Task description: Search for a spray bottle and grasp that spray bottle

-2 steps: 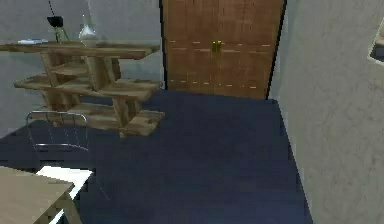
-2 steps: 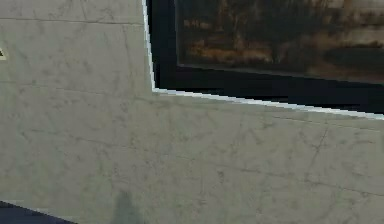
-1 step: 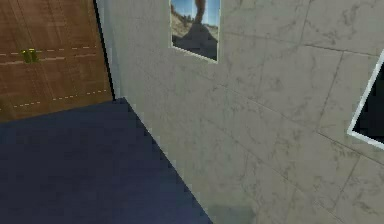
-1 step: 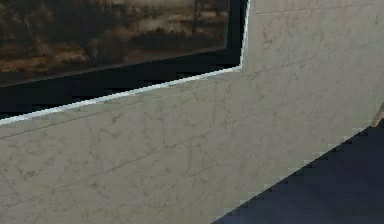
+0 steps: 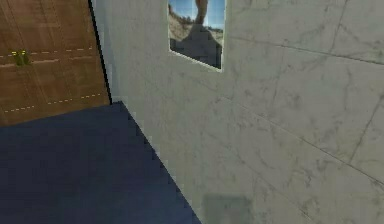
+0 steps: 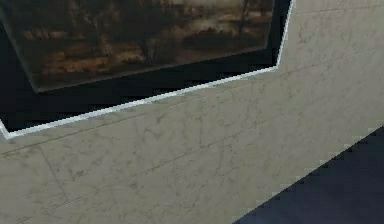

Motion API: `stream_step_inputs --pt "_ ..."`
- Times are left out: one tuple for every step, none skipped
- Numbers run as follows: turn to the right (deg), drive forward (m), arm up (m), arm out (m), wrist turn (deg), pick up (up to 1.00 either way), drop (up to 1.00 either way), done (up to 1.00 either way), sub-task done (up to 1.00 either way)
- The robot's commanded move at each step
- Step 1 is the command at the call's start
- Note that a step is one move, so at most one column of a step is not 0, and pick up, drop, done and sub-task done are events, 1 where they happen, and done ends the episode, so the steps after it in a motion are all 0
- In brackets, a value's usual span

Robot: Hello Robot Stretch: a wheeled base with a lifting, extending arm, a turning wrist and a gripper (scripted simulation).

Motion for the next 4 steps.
stream_step_inputs --pt "-45.0 0.0 0.0 0.0 0.0 0.0 0.0 0.0 0.0" --pt "-12.0 0.0 0.0 0.0 0.0 0.0 0.0 0.0 0.0" --pt "0.0 0.45 0.0 0.0 0.0 0.0 0.0 0.0 0.0" --pt "-45.0 0.0 0.0 0.0 0.0 0.0 0.0 0.0 0.0"
